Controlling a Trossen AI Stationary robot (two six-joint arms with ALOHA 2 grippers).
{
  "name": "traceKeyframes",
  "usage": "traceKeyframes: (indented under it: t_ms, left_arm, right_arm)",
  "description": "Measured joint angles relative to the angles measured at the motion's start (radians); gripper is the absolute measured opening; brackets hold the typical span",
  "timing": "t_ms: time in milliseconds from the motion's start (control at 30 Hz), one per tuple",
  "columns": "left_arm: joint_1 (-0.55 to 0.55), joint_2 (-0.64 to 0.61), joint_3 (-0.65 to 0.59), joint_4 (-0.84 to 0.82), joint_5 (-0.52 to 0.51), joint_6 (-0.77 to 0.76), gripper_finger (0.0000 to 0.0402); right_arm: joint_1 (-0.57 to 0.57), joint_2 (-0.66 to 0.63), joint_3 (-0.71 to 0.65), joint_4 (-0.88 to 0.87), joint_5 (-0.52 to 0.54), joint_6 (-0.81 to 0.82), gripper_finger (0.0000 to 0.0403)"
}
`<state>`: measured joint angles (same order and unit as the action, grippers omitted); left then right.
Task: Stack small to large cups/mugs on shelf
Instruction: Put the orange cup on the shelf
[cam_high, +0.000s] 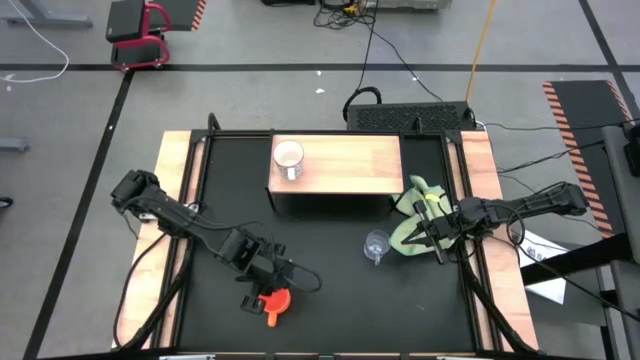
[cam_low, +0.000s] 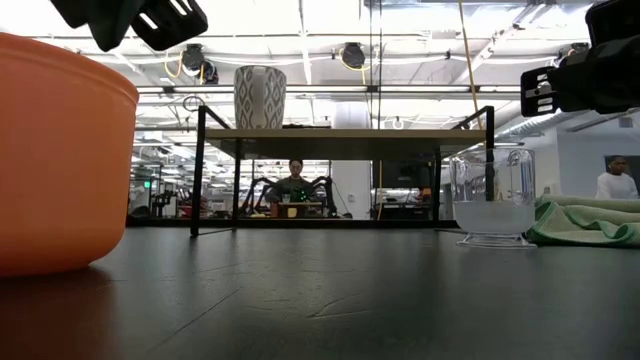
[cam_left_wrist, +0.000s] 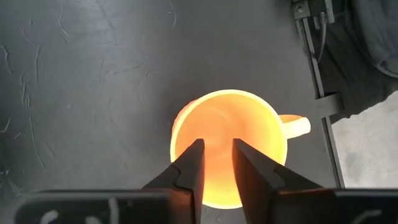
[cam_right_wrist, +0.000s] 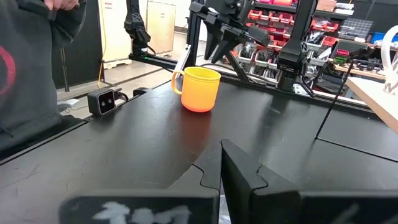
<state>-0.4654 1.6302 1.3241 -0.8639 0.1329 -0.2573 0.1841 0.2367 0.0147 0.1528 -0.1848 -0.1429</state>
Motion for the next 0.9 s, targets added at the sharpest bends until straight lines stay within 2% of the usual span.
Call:
traceKeyframes:
  t_ms: [200,467,900]
  left_arm:
    - [0.0,0.0,-0.005,0.008,0.0,0.0,0.0121]
    - [0.0,0.0,-0.077,0.061,0.005,-0.001,0.0156]
    - [0.0,0.0,-0.099,0.114,-0.003,0.016,0.0161]
  right_arm:
    - [0.0,0.0,0.0,0.0,0.0,0.0,0.0]
    - [0.0,0.0,0.0,0.0,0.0,0.0,0.0]
    - [0.0,0.0,0.0,0.0,0.0,0.0,0.0]
